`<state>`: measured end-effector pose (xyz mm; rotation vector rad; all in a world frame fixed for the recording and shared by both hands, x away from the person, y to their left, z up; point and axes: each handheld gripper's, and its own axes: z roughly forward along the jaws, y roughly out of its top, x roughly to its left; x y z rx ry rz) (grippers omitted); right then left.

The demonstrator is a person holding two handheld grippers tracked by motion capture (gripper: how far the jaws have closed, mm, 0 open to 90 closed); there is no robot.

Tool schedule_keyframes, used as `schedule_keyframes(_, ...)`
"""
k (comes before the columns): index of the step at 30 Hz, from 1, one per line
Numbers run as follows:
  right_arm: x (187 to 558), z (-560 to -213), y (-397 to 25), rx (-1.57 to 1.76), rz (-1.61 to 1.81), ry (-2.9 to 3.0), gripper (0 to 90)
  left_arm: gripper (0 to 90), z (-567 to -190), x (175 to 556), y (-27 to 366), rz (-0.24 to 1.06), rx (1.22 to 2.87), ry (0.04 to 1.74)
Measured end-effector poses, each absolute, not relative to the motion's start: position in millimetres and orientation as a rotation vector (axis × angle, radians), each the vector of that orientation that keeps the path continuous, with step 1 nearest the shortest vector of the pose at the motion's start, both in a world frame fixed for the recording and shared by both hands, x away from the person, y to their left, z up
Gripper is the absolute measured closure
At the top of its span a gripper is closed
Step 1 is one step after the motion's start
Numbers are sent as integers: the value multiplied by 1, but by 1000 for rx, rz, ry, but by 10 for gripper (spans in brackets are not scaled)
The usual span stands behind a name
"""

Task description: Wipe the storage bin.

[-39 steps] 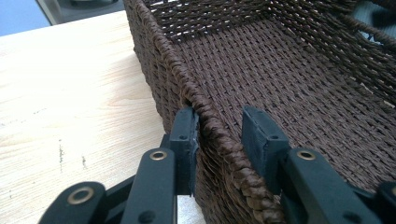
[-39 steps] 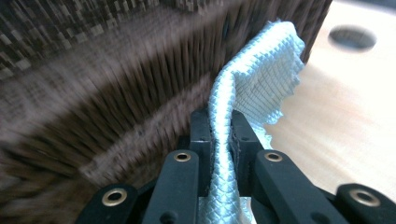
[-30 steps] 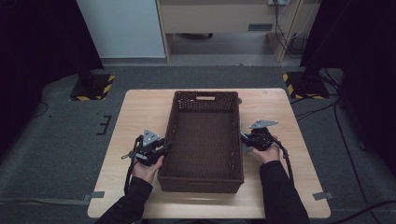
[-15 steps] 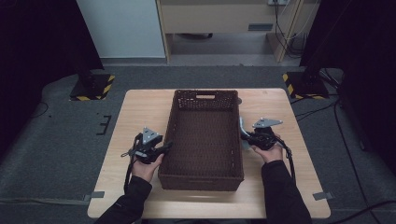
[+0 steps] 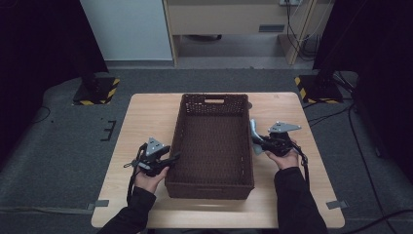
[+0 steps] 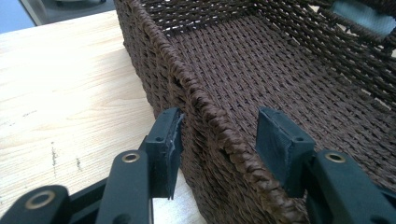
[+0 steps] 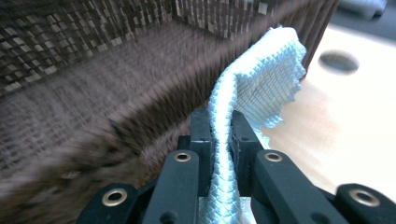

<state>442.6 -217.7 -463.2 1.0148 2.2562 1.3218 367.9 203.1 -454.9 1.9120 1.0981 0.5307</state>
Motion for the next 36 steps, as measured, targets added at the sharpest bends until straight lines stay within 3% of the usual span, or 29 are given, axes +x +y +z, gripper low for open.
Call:
schedule_keyframes(5,437,-462,-220,1011,1306,2271,833,562,-456,367,203,502,1891,1106)
schedule_keyframes(16,441,-508,-201,1078,1119,2445,832,634,-454,366,199,528,1878,1143)
schedule_keyframes(25,430,-465,-219,1013,1294,2264,833,649,-454,371,198,544,1864,1171)
schedule_keyframes(31,426,-462,-216,980,1292,2279,833,637,-454,376,198,550,1859,1177)
schedule_keyframes(36,434,-487,-207,1011,1179,2381,833,494,-455,377,201,578,1859,1170)
